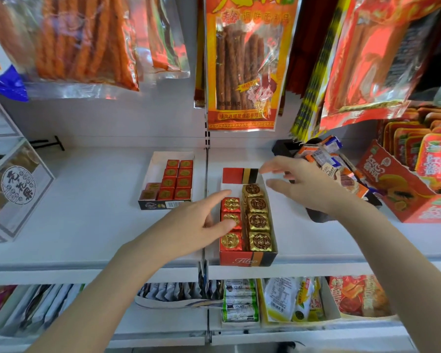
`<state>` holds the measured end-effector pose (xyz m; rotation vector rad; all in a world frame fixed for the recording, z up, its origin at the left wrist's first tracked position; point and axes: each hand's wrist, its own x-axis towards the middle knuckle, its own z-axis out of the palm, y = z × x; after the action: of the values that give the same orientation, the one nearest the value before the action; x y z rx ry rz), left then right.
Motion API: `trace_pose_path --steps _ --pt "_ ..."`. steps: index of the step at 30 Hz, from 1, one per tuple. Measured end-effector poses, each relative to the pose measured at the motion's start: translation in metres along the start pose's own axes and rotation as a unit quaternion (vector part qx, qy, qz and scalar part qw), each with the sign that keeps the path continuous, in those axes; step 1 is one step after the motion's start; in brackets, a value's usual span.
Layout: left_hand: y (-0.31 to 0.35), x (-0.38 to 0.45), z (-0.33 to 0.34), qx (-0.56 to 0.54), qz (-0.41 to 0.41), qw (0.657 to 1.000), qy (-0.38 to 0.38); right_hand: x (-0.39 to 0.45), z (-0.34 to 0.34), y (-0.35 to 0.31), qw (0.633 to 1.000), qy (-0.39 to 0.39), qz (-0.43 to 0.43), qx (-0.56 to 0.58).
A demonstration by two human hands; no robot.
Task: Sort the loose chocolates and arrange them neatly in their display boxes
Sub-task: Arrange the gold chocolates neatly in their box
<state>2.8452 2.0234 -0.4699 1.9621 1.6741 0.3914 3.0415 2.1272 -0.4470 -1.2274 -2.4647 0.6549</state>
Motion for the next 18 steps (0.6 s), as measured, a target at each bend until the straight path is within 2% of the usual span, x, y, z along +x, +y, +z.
trace_pose_path --steps 2,4,11,18 --pt "0.001 -0.003 0.003 0.012 -0.007 1.000 -0.020 -0.012 0.004 0.002 0.998 -0.061 0.000 -0.030" --pt "0.001 -0.002 0.005 0.025 -0.008 0.999 -0.018 -0.023 0.012 0.002 0.995 -0.073 -0.032 -0.062" --pt "0.004 0.013 0.008 0.065 -0.020 0.997 0.026 -0.023 0.027 -0.007 0.993 0.018 -0.074 -0.085" --pt "-0.002 0.015 0.008 0.080 -0.026 0.996 0.025 0.007 0.037 -0.010 0.983 -0.067 0.009 -0.169"
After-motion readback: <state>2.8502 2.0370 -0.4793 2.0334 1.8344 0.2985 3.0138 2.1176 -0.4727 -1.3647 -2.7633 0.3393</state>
